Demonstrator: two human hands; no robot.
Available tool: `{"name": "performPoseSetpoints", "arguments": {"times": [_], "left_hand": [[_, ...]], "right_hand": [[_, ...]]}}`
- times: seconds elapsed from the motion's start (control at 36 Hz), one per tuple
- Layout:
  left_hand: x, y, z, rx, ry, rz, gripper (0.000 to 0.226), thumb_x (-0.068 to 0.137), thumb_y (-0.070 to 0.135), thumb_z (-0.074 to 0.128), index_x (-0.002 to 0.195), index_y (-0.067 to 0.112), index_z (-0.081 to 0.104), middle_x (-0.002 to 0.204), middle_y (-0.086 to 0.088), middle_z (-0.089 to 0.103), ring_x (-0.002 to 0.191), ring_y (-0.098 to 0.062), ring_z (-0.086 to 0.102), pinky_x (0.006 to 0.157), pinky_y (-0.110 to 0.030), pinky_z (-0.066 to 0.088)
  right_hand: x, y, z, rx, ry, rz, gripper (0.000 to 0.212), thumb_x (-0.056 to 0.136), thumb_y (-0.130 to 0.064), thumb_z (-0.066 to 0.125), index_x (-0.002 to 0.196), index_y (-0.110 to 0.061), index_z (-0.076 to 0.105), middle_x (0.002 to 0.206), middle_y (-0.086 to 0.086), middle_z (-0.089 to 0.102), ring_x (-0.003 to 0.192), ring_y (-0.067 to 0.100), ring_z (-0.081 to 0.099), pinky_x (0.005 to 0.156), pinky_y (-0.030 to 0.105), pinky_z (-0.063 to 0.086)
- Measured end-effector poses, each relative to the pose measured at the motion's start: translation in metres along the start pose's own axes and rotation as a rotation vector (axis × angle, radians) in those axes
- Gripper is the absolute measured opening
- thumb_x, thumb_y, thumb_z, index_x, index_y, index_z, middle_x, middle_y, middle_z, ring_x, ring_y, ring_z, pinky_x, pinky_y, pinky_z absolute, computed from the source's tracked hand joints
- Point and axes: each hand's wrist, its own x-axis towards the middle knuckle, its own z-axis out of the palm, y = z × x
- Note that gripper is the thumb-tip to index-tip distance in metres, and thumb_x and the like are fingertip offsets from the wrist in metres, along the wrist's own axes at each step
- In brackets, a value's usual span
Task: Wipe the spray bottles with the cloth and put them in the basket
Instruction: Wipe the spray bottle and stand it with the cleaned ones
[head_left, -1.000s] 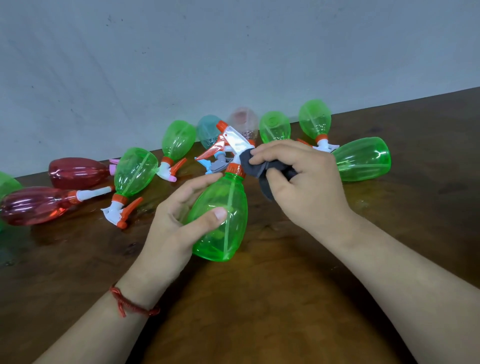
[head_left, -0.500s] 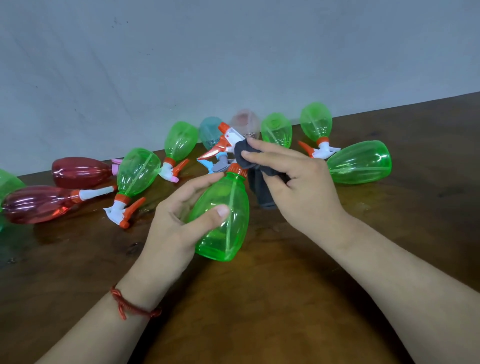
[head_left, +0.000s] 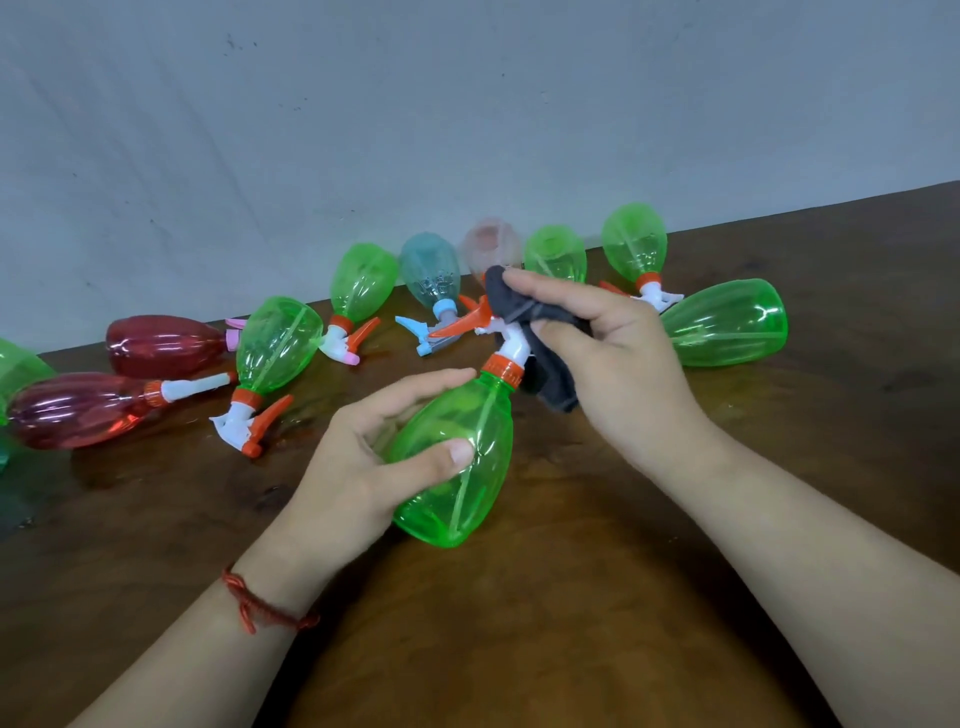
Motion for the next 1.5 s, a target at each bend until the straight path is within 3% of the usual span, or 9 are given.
{"name": "performPoseSetpoints", "arguments": {"times": [0.22, 0.42, 0.5, 0.78, 0.94, 1.14, 1.22, 1.36, 1.5], "left_hand": [[0.004, 0.002, -0.009, -0.170, 0.144, -0.021, 0.054, 0.084, 0.013, 0.076, 0.137, 0.016, 0.071, 0.130, -0.013, 0.075, 0.114, -0.032, 0.074, 0.093, -0.038, 0.061], [0.003, 0.005, -0.007, 0.028, 0.120, 0.024, 0.056, 0.081, 0.011, 0.088, 0.135, 0.019, 0.072, 0.124, -0.001, 0.078, 0.114, -0.017, 0.075, 0.091, -0.024, 0.058], [0.002, 0.006, -0.003, 0.131, 0.097, 0.036, 0.056, 0.081, 0.017, 0.087, 0.134, 0.024, 0.073, 0.122, 0.000, 0.079, 0.113, -0.016, 0.075, 0.094, -0.025, 0.058], [0.002, 0.004, 0.013, 0.207, 0.091, 0.048, 0.055, 0.082, 0.024, 0.088, 0.134, 0.033, 0.073, 0.126, 0.009, 0.078, 0.120, -0.013, 0.073, 0.101, -0.027, 0.056], [0.005, 0.006, 0.009, 0.170, 0.127, 0.050, 0.047, 0.086, 0.009, 0.089, 0.126, 0.029, 0.076, 0.118, 0.008, 0.080, 0.110, -0.009, 0.075, 0.095, -0.022, 0.056], [0.008, 0.005, 0.003, -0.002, 0.145, -0.082, 0.054, 0.082, 0.016, 0.086, 0.134, 0.025, 0.074, 0.121, 0.000, 0.080, 0.112, -0.019, 0.077, 0.092, -0.032, 0.059], [0.007, 0.004, -0.001, -0.005, 0.126, -0.068, 0.054, 0.082, 0.018, 0.086, 0.134, 0.029, 0.075, 0.124, -0.002, 0.079, 0.114, -0.023, 0.076, 0.094, -0.035, 0.059], [0.003, 0.003, 0.006, -0.004, 0.031, -0.040, 0.055, 0.082, 0.015, 0.083, 0.135, 0.023, 0.074, 0.124, -0.006, 0.079, 0.112, -0.022, 0.076, 0.093, -0.031, 0.059], [0.001, 0.004, -0.002, -0.061, 0.132, 0.028, 0.058, 0.081, 0.020, 0.085, 0.137, 0.021, 0.072, 0.127, -0.005, 0.078, 0.116, -0.024, 0.075, 0.093, -0.031, 0.059]], "right_hand": [[0.000, 0.011, -0.004, -0.057, -0.036, 0.001, 0.049, 0.096, 0.010, 0.060, 0.115, -0.030, 0.079, 0.117, -0.014, 0.078, 0.118, 0.003, 0.069, 0.104, 0.024, 0.052], [0.005, 0.009, -0.008, -0.136, 0.135, -0.034, 0.045, 0.096, 0.008, 0.058, 0.120, -0.024, 0.080, 0.117, -0.016, 0.078, 0.115, -0.001, 0.068, 0.098, 0.019, 0.052], [0.001, 0.008, -0.004, -0.207, 0.166, -0.179, 0.045, 0.099, 0.006, 0.057, 0.128, -0.023, 0.075, 0.131, -0.015, 0.072, 0.128, -0.002, 0.062, 0.112, 0.024, 0.047], [-0.011, 0.013, 0.017, -0.611, -0.058, -0.500, 0.055, 0.095, 0.011, 0.052, 0.143, -0.013, 0.066, 0.155, 0.000, 0.056, 0.152, 0.017, 0.042, 0.125, 0.031, 0.035], [-0.012, 0.015, 0.019, -0.599, -0.252, -0.527, 0.056, 0.091, 0.017, 0.056, 0.138, -0.011, 0.070, 0.148, -0.001, 0.063, 0.146, 0.013, 0.051, 0.123, 0.032, 0.038], [-0.005, 0.000, 0.011, -0.163, 0.099, -0.271, 0.040, 0.101, 0.008, 0.058, 0.131, -0.014, 0.073, 0.131, -0.008, 0.073, 0.127, 0.003, 0.065, 0.112, 0.028, 0.048], [-0.001, -0.003, 0.003, -0.052, 0.204, -0.219, 0.040, 0.102, 0.011, 0.055, 0.130, -0.013, 0.071, 0.123, -0.009, 0.075, 0.108, -0.003, 0.071, 0.094, 0.016, 0.053], [0.002, 0.006, 0.003, -0.279, 0.035, -0.269, 0.049, 0.100, 0.011, 0.054, 0.137, -0.017, 0.067, 0.141, -0.011, 0.065, 0.137, 0.001, 0.055, 0.117, 0.020, 0.039], [0.001, 0.008, 0.001, -0.142, -0.018, -0.121, 0.046, 0.100, 0.008, 0.057, 0.131, -0.023, 0.073, 0.132, -0.012, 0.073, 0.130, 0.002, 0.062, 0.116, 0.028, 0.045]]}}
